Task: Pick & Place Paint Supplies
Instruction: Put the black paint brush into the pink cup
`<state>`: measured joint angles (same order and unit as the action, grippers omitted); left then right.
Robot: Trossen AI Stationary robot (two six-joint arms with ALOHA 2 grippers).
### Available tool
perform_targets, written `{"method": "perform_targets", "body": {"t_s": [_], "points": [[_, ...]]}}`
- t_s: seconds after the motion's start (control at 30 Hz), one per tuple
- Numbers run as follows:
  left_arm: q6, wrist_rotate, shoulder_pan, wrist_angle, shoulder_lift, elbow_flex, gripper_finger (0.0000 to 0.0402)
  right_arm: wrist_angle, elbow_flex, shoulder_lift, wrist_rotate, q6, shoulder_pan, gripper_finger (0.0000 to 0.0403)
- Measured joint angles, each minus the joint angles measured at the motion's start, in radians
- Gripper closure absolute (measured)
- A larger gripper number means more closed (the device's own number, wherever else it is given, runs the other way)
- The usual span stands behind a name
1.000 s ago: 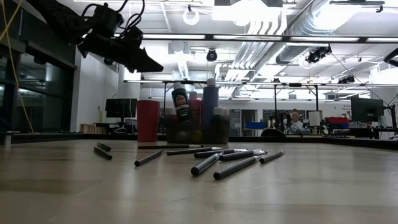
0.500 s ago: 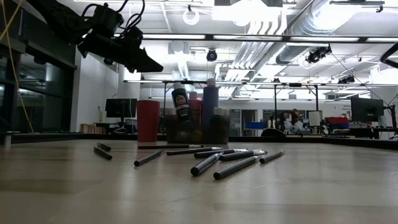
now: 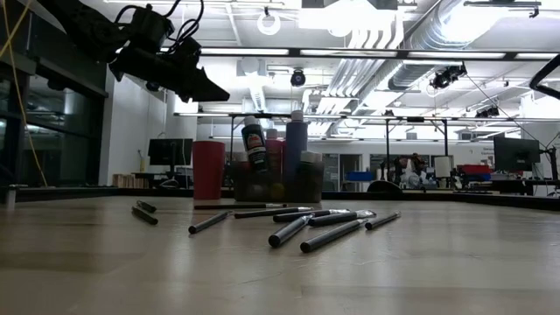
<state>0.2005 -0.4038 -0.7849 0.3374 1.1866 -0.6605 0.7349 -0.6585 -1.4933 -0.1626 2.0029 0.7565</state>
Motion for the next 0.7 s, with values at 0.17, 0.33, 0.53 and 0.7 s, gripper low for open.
{"method": "perform_targets", "body": {"t_s": [0.17,0.33,0.53,0.7], "points": [[0.0,0.0,0.0,0.001,0.0,0.0,0.03,0.042,-0.023,0.019,0.111,-0.013,-0.035,0.0399],[0.0,-0.001,0.0,0.003,0.0,0.0,0.03,0.079,-0.042,0.068,0.237,-0.018,-0.075,0.0399],[0.0,-0.059,0.0,0.011,0.0,0.0,0.03,0.089,-0.076,0.142,0.443,-0.126,-0.167,0.0399],[-0.017,-0.119,0.0,0.013,0.0,0.0,0.03,0.083,-0.108,0.215,0.578,-0.316,-0.287,0.0399]]}}
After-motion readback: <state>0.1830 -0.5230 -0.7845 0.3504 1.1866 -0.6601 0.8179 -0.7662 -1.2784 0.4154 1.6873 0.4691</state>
